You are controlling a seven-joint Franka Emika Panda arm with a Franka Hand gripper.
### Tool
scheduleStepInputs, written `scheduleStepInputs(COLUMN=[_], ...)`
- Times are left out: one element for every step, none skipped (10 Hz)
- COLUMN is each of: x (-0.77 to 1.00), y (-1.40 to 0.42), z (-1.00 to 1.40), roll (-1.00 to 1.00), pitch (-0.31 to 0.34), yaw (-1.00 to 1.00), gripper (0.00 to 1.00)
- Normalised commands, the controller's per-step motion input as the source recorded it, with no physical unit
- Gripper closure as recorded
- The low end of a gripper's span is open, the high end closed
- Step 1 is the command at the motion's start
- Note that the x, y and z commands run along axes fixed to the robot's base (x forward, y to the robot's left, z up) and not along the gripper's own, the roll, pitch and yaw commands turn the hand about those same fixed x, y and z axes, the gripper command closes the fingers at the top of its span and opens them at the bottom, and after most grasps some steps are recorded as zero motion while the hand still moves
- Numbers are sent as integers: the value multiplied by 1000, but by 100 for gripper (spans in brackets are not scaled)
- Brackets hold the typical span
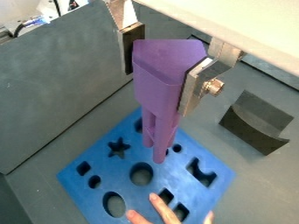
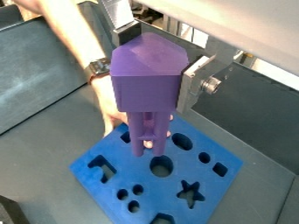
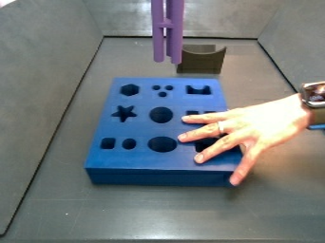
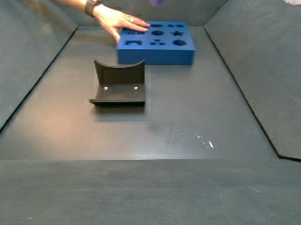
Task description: Insert the 3 prong object.
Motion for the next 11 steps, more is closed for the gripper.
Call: scheduleStepInputs(x=[-31,-186,-277,-197,-97,-63,-86,-63,0,0,0], y=[11,0,37,0,0,0,49,0,0,0,3], z=[0,0,0,0,0,-83,-149,-143,-280,-366,-409], roll=[0,0,0,0,1,0,0,0,23,44,50], pitch=[0,-11,0,0,0,0,4,0,0,26,50], yaw=[0,-163,-843,-954,-1000,-1000,-929,-983,-1000,-1000,-1000], gripper=[100,100,100,100,100,100,100,100,100,100,100])
